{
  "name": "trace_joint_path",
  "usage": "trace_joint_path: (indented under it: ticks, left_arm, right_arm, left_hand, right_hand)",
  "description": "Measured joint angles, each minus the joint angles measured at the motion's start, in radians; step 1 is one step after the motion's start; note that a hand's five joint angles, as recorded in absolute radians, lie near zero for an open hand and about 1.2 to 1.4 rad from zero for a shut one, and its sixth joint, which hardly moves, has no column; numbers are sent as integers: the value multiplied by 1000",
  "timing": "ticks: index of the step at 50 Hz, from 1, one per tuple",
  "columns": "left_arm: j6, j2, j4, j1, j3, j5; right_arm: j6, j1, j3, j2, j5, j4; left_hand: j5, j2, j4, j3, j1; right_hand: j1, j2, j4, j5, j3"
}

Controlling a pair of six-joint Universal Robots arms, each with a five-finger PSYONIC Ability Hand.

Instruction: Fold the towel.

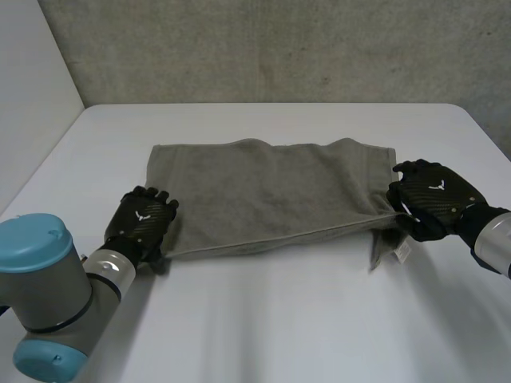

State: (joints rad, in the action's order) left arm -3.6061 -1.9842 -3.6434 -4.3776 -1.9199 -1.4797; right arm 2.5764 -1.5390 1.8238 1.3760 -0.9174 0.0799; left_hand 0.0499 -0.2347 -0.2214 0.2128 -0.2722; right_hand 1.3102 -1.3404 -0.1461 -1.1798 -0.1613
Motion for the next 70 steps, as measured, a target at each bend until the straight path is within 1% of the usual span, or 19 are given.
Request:
trace_joint_path:
  ticks: [10, 15, 16, 20, 21, 24, 26, 27, 28, 31, 36, 39, 42, 50, 57, 60, 62, 66, 70]
  left_arm:
    - [-2, -28, 6, -8, 7, -5]
    - [-4, -26, 9, -7, 5, -38]
    - [-5, -24, 10, -7, 6, -50]
    - [-5, -16, 26, -7, 7, -90]
    - [-5, -13, 31, -7, 7, -94]
    - [-4, -4, 53, -7, 7, -103]
    - [-3, 4, 73, -4, 7, -104]
    - [-2, 5, 78, -3, 7, -104]
    - [0, 8, 88, 0, 6, -103]
    - [4, 12, 104, 7, 3, -99]
    - [7, 15, 112, 19, -1, -96]
    - [8, 15, 112, 22, -2, -95]
    - [8, 15, 110, 24, -3, -94]
    - [8, 15, 109, 23, 0, -93]
    - [9, 18, 109, 19, 2, -92]
    - [8, 19, 109, 17, 2, -92]
    - [8, 19, 109, 15, 3, -91]
    - [7, 15, 108, 9, 6, -90]
    - [6, 11, 108, 5, 10, -90]
  right_arm:
    - [52, 11, -1, -2, -1, 2]
    - [50, 18, -2, -5, -12, 5]
    - [48, 24, -4, -7, -17, 5]
    - [43, 48, -7, -13, -31, 0]
    - [43, 51, -6, -15, -32, -2]
    - [46, 62, -1, -24, -40, -13]
    - [53, 67, 5, -32, -51, -26]
    - [58, 68, 6, -34, -55, -30]
    - [70, 69, 10, -39, -67, -38]
    - [117, 71, 17, -47, -100, -50]
    - [232, 81, 41, -55, -144, -52]
    - [297, 92, 67, -55, -153, -39]
    - [384, 105, 112, -55, -157, -4]
    - [548, 106, 202, -56, -162, 108]
    - [674, 94, 216, -67, -191, 196]
    - [703, 78, 209, -82, -216, 216]
    - [715, 62, 202, -98, -238, 225]
    - [726, 22, 179, -142, -289, 235]
    - [725, 4, 164, -174, -309, 235]
  left_hand:
    - [0, 0, 0, 0, 0]
    - [5, -2, 0, 0, 0]
    - [19, -7, 0, 0, 0]
    - [123, -102, 0, 0, -50]
    - [140, -124, 0, 0, -72]
    - [229, -210, 0, 0, -161]
    - [331, -317, 0, 0, -275]
    - [353, -346, 0, 0, -305]
    - [418, -409, 0, 0, -371]
    - [453, -446, 0, 0, -406]
    - [447, -441, 0, 0, -401]
    - [446, -441, 0, 0, -400]
    - [446, -441, 0, 0, -401]
    - [480, -473, 0, 0, -432]
    - [541, -536, 0, 0, -485]
    - [542, -539, 0, 0, -485]
    - [548, -543, 0, 0, -491]
    - [638, -633, 0, 0, -586]
    - [679, -672, 0, 0, -625]
  right_hand:
    - [0, 0, 0, 0, 0]
    - [-19, 26, 0, 22, 0]
    - [-74, 97, 0, 98, 0]
    - [-491, 506, 0, 538, 0]
    - [-556, 559, 0, 599, 0]
    - [-785, 799, 0, 870, 0]
    - [-953, 968, 0, 1065, 0]
    - [-995, 1013, 0, 1099, 0]
    - [-1087, 1112, 0, 1118, 0]
    - [-1188, 1223, 0, 1118, 0]
    - [-1188, 1224, 0, 1118, 0]
    - [-1188, 1224, 0, 1118, 0]
    - [-1188, 1224, 0, 1118, 0]
    - [-1187, 1223, 0, 1119, 0]
    - [-1185, 1220, 0, 1118, 0]
    - [-1176, 1211, 0, 1118, 0]
    - [-1117, 1147, 0, 1116, 0]
    - [-1028, 1060, 0, 1066, 0]
    - [-1024, 1059, 0, 1056, 0]
